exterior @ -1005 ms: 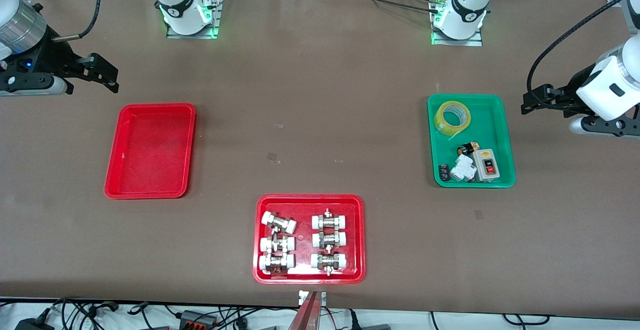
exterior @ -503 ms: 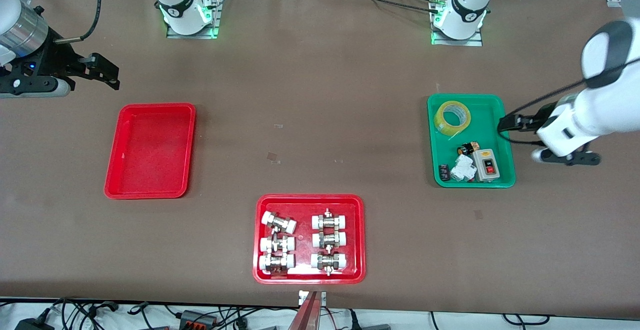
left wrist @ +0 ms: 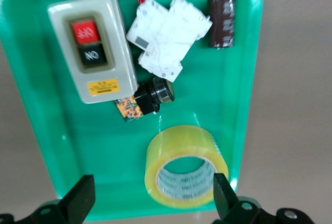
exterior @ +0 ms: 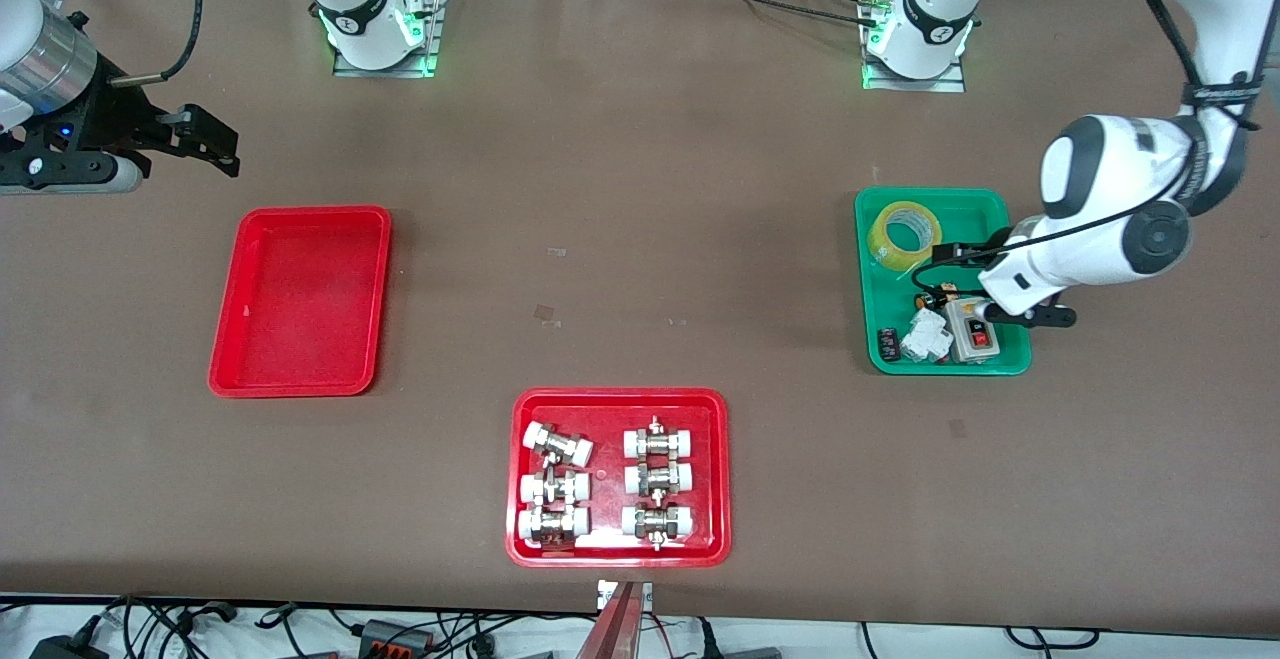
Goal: Left arm passes tape to right arm into tray
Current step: 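Lower the left gripper over the tape roll in the green tray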
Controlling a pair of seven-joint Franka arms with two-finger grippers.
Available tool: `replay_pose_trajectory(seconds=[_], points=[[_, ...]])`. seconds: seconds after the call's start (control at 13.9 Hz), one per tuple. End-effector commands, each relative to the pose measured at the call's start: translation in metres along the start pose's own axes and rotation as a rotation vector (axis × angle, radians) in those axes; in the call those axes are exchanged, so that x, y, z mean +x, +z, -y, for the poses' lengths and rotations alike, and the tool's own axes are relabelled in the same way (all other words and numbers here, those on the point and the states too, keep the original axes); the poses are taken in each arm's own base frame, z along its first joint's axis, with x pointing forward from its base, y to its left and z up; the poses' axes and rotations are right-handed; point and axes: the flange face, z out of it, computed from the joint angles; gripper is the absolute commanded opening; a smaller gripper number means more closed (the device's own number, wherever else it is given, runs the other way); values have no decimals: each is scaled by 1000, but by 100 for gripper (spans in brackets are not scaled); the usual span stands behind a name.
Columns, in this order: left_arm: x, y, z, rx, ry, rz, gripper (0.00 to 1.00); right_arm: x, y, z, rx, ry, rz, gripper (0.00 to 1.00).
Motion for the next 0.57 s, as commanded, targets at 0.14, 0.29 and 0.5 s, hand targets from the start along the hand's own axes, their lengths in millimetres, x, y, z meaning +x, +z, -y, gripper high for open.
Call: replay_pose_trajectory(seconds=[0.14,0.29,0.5], points=[[-32,48,5,14,9,6,100,1,-4,-2,-1,16,5,100],[-32,51,5,13,9,12,100,1,-4,-2,-2,16,7,100],[-40,70,6,13,9,6,100,1,-4,-2,-2,16,7,100]])
